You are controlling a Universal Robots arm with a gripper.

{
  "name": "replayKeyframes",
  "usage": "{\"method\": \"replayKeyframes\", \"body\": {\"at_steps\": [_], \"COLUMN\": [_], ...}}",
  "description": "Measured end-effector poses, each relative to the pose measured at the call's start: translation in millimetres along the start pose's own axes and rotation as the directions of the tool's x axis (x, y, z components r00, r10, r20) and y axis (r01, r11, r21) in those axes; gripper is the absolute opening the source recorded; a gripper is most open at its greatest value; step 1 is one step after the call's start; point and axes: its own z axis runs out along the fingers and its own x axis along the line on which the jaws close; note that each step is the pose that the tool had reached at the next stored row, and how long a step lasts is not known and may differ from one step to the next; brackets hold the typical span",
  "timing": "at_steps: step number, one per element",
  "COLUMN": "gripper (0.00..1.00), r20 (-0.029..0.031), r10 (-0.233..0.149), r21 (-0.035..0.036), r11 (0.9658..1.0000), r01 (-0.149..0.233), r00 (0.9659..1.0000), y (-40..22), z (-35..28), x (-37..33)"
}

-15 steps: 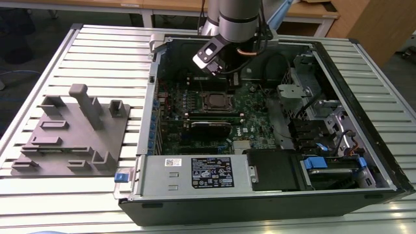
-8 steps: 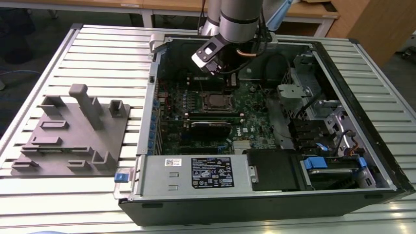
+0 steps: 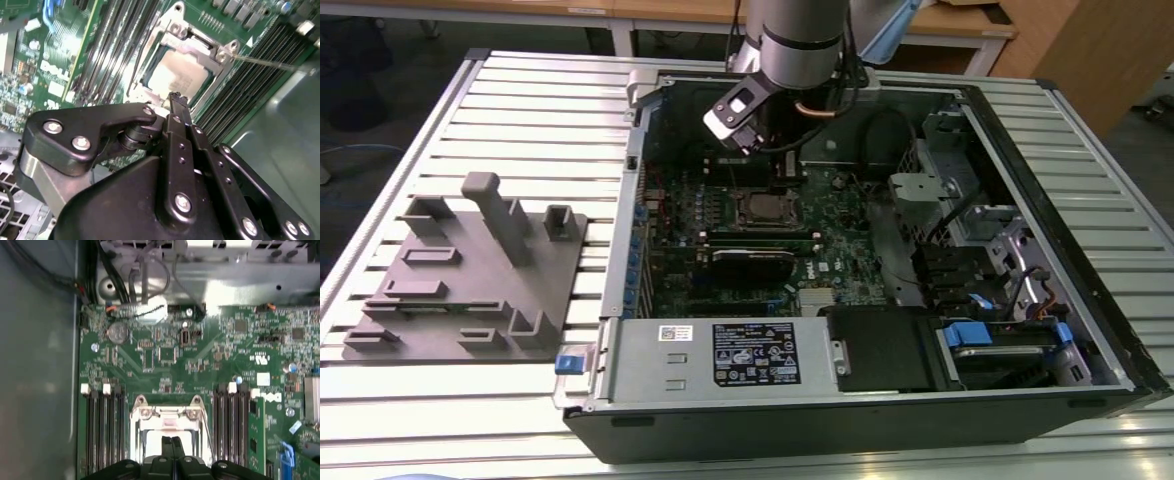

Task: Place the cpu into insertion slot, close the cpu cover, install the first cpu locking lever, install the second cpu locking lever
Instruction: 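Close the cpu cover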

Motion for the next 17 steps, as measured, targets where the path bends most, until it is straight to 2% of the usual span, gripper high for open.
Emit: {"method": "replayKeyframes", "body": {"at_steps": [4, 13, 15, 17], "gripper": [0.11, 0.11, 0.11, 0.11], "r20": [0.0001, 0.0001, -0.0009, -0.002], "r10": [0.0, -0.004, -0.033, -0.07], "r21": [0.0, 0.0002, 0.0003, 0.0007], "r11": [1.0, 1.0, 0.9995, 0.9975], "r01": [0.0, 0.004, 0.033, 0.07], "r00": [1.0, 1.0, 0.9995, 0.9975], "y": [-6.4, -6.9, -6.9, -6.9], "z": [2.9, 3.0, 3.2, 3.4], "x": [-0.1, -0.1, -0.1, -0.1]}}
